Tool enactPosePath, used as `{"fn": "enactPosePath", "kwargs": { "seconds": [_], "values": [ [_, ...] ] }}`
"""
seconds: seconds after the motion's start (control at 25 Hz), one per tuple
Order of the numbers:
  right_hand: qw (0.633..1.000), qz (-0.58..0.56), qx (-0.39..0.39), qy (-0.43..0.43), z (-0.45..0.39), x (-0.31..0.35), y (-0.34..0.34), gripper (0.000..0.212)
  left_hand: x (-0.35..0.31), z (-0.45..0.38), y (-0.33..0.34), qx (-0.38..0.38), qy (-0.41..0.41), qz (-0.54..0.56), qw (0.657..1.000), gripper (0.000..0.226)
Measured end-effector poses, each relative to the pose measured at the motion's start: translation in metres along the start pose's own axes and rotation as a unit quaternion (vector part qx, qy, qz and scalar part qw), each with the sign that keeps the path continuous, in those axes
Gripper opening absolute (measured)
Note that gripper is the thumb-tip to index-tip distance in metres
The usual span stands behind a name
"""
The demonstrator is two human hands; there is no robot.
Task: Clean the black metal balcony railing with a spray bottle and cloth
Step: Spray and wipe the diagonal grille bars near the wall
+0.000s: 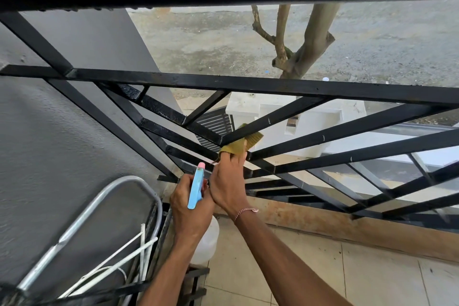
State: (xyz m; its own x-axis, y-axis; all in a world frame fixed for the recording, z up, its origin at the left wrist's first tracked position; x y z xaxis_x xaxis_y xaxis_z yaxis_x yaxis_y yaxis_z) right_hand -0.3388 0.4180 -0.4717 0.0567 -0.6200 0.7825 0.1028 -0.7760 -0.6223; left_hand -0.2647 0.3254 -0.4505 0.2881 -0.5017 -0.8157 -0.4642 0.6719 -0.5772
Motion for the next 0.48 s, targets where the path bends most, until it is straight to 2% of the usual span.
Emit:
{"fn": "enactPosePath", "kwargs": {
  "seconds": [0.08, 0.2, 0.28, 0.4, 0.48],
  "values": [
    [0.995, 0.092, 0.009, -0.03, 0.002, -0.002, 0.003, 0.028, 0.001, -0.001, -0.006, -0.004, -0.003, -0.012, 1.0, 0.022],
    [0.99, 0.118, 0.031, -0.076, 0.006, -0.013, -0.016, 0.042, -0.001, -0.001, -0.007, 0.0, 0.0, -0.017, 1.0, 0.029],
    [0.977, 0.188, 0.048, -0.092, 0.004, -0.029, -0.025, 0.047, -0.002, -0.001, -0.006, -0.002, 0.004, -0.006, 1.0, 0.028],
    [0.939, 0.331, 0.042, -0.088, 0.01, -0.029, -0.021, 0.046, -0.007, -0.005, -0.008, -0.008, 0.007, -0.011, 1.0, 0.023],
    [0.946, 0.318, 0.009, -0.068, 0.002, -0.015, -0.019, 0.029, -0.013, -0.006, -0.01, 0.004, 0.018, -0.006, 1.0, 0.026]
  ]
}}
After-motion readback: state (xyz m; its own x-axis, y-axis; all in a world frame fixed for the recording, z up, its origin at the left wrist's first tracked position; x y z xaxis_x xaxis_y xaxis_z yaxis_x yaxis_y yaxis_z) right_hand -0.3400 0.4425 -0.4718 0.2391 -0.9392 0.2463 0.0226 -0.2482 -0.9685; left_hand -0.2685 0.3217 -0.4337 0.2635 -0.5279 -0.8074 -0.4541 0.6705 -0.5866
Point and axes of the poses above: each hand's wrist, its own z-axis away from the middle knuckle, its own y-axis out of the palm, x = y × z, the point moved 4 cm from there along -z, towards the middle knuckle, and after that the axes turned 2 degrees about -x, right-handed, at the moved point
